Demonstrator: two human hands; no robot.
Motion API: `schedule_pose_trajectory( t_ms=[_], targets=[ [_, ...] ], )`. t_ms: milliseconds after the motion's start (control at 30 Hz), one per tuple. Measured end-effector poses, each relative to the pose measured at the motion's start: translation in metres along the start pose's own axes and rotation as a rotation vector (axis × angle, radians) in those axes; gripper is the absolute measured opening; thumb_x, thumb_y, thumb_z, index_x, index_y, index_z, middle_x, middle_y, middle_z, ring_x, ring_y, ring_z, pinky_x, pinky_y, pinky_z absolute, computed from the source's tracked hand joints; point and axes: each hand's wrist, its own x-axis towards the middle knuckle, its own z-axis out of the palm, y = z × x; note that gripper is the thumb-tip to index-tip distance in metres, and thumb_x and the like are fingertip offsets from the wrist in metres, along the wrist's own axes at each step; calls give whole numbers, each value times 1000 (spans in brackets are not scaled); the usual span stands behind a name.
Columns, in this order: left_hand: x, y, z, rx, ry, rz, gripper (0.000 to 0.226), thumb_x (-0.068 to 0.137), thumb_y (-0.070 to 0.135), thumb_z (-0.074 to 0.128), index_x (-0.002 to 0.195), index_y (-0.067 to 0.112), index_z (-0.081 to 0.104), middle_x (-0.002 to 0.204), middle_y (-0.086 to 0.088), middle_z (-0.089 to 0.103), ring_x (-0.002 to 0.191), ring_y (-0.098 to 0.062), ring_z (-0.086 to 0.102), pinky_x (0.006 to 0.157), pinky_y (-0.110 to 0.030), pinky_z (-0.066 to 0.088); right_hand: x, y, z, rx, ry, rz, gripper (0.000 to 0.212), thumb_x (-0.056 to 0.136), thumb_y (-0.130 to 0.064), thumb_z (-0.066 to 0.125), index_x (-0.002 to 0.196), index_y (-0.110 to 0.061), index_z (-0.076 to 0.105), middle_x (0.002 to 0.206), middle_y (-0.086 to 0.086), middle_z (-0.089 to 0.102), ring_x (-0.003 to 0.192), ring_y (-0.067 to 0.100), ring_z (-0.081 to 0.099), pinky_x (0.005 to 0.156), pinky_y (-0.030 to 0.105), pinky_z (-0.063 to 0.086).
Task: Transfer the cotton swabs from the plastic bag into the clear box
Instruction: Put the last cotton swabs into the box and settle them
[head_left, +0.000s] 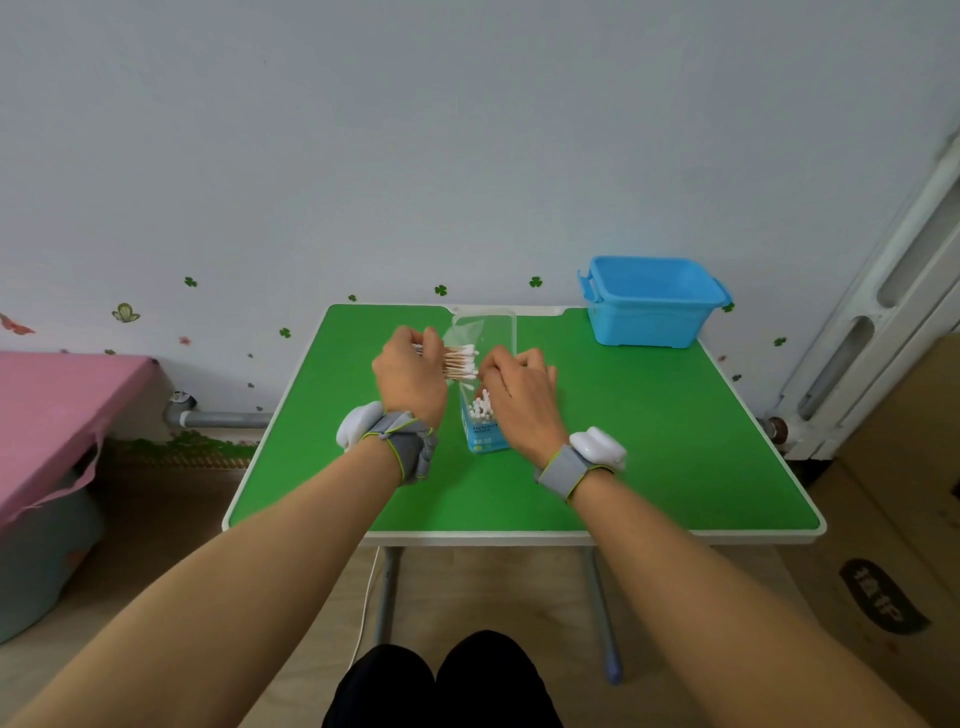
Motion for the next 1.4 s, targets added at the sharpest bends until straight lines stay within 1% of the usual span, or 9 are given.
schedule_pose_trajectory(
  t_ms=[233,400,567,667,767,833,933,1200,1400],
  targets=[
    [-5,1,2,24,-46,115,31,96,26,50,85,-3,57,85,-20,66,76,-34,59,67,-41,46,1,0,3,32,75,31,20,101,-22,30,90,-16,45,88,1,51,87,17,37,76,33,24],
    [-9,0,2,117,-64,307,30,96,25,50,84,-1,55,83,-18,63,73,-33,56,64,-40,41,2,0,4,63,107,28,12,99,-18,34,95,-13,44,91,-1,48,89,18,40,75,30,22],
    [-9,1,3,153,-92,356,30,96,25,51,85,-2,55,83,-19,62,73,-34,55,64,-41,41,2,-1,3,87,109,42,7,98,-17,36,94,-14,41,92,0,46,88,19,39,79,34,27],
    [-9,-3,-2,246,-106,467,31,96,26,52,85,-3,55,82,-19,60,67,-36,53,58,-40,38,2,-2,3,90,110,54,8,98,-18,35,94,-14,41,93,1,46,88,20,39,83,36,30],
    [-11,-3,-7,281,-129,650,29,93,23,57,81,-4,56,78,-17,58,57,-36,50,50,-34,33,2,0,4,58,99,39,19,99,-17,34,109,-13,49,101,3,51,97,21,42,82,33,27],
    [-12,-3,-8,305,-158,752,29,92,22,59,79,-3,57,76,-15,56,52,-35,49,45,-34,38,2,2,4,8,81,16,25,99,-19,33,114,-14,53,101,4,53,101,20,42,80,31,24],
    [-12,-4,-10,347,-192,833,29,93,24,58,80,-2,58,77,-13,57,50,-33,50,44,-37,46,3,5,4,-56,82,-20,23,99,-20,35,102,-13,57,88,1,48,96,21,41,75,29,21],
    [-7,2,-8,396,-225,756,28,91,26,60,81,0,57,79,-13,59,58,-35,54,50,-40,47,5,6,7,-32,85,16,16,93,-19,39,93,-19,55,83,4,52,88,19,39,70,28,18],
    [-4,8,-6,542,-297,757,28,94,29,52,89,2,54,91,-13,59,68,-37,57,59,-44,49,6,4,2,-42,31,51,10,92,-19,40,94,-16,49,92,9,50,89,25,41,72,32,31]
  ],
)
